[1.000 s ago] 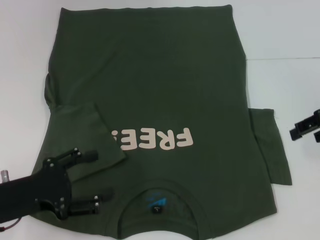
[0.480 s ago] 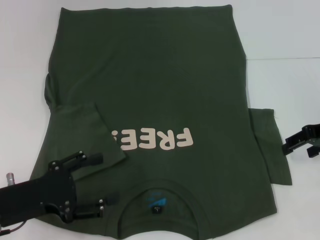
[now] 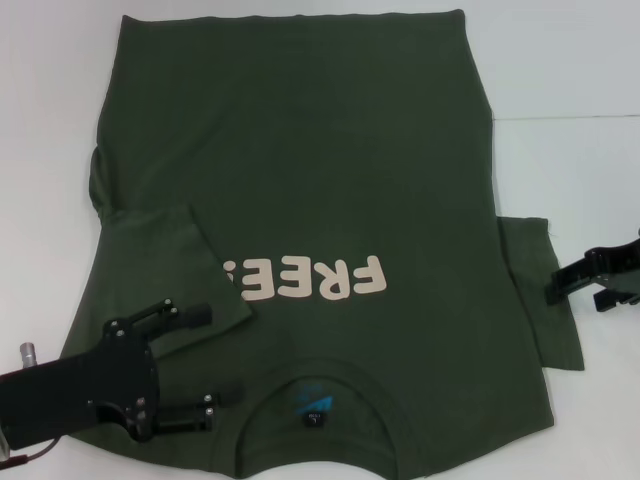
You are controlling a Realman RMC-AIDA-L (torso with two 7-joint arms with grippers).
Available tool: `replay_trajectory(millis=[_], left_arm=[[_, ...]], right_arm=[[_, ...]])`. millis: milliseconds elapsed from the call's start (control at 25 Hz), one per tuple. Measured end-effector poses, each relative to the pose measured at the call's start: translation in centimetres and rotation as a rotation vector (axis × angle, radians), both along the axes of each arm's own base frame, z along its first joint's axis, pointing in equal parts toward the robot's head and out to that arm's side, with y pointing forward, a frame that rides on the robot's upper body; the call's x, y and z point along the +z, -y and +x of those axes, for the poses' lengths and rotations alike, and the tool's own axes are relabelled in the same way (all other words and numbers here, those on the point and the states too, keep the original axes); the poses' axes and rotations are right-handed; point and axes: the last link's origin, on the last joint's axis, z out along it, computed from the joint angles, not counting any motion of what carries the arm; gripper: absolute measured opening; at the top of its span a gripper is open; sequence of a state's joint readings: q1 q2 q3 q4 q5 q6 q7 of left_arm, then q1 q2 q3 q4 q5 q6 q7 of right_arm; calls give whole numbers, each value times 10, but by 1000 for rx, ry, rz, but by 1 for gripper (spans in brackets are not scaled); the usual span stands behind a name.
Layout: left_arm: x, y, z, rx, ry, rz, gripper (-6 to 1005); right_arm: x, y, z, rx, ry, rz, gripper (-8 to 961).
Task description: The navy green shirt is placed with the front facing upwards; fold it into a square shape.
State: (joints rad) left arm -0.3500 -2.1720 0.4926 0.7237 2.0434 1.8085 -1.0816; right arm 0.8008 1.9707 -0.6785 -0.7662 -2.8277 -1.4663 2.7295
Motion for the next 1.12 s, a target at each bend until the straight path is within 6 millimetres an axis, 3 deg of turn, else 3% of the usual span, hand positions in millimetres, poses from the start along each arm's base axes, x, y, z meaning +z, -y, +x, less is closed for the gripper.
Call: replay_trajectory(millis=[1120], left_arm=[[-1, -5, 2, -6, -10, 2, 946]], right_arm=[[-17, 1, 7, -7, -14, 3, 777]])
